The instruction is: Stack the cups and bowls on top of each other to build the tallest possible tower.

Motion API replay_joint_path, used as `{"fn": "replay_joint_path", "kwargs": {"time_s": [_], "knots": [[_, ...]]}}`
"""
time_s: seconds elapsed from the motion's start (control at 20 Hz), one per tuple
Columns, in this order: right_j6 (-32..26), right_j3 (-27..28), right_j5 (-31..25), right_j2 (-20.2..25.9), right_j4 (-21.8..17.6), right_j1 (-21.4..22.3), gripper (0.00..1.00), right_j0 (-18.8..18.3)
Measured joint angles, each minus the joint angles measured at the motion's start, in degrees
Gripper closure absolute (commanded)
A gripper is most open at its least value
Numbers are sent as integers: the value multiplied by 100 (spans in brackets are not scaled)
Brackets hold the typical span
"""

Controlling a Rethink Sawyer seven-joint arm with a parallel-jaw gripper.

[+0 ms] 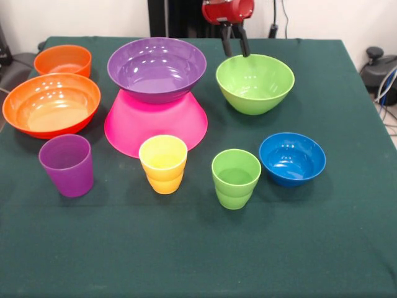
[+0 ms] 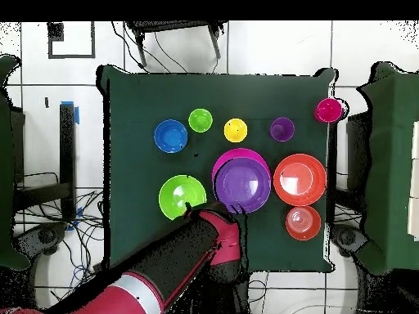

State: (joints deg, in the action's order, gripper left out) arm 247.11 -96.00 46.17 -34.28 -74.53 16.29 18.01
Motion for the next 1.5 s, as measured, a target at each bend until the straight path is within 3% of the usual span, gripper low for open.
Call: {"fn": "replay_joint_path", "kwargs": {"time_s": [0.9, 1.5], "knots": [[-28, -93, -1, 35, -81, -58, 0, -171], [-491, -91, -1, 222, -50, -362, 0, -435]]}}
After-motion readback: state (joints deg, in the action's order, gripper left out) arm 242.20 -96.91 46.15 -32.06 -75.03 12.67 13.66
